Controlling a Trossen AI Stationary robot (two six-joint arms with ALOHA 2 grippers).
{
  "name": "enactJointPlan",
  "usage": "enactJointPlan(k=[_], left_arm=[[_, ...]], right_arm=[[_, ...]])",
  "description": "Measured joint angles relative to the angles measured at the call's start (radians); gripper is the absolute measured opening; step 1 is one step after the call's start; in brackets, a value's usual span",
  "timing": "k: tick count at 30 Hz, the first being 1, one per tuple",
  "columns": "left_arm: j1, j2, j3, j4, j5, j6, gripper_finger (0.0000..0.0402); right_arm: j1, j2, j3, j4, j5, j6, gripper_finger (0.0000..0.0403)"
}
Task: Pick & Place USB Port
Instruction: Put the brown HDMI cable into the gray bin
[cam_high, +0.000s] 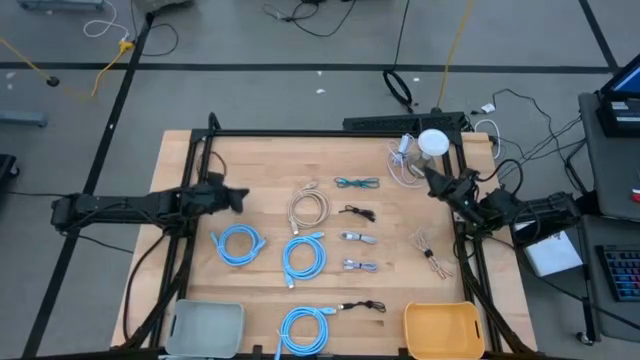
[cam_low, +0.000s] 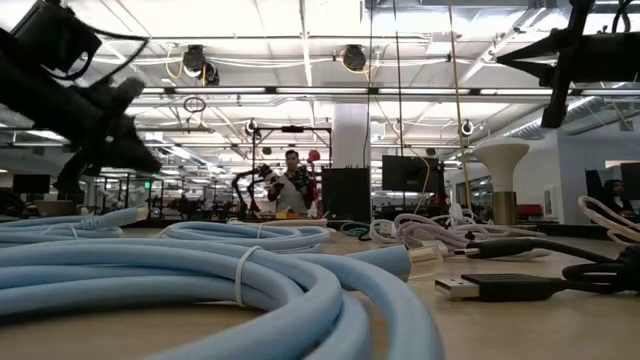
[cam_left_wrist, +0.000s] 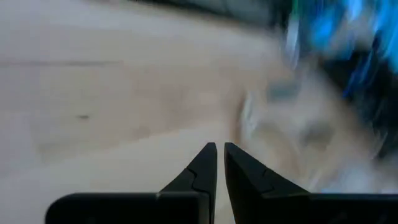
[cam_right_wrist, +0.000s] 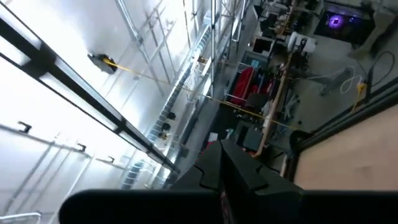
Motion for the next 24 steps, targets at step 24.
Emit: enactJointPlan(k=[24], left_arm=[[0.084,0.388,1.289,-0.691,0.32,0.91,0.0033]], right_arm=[[-0.013,0.006,-0.001,-0.022,0.149,-0.231,0.0]])
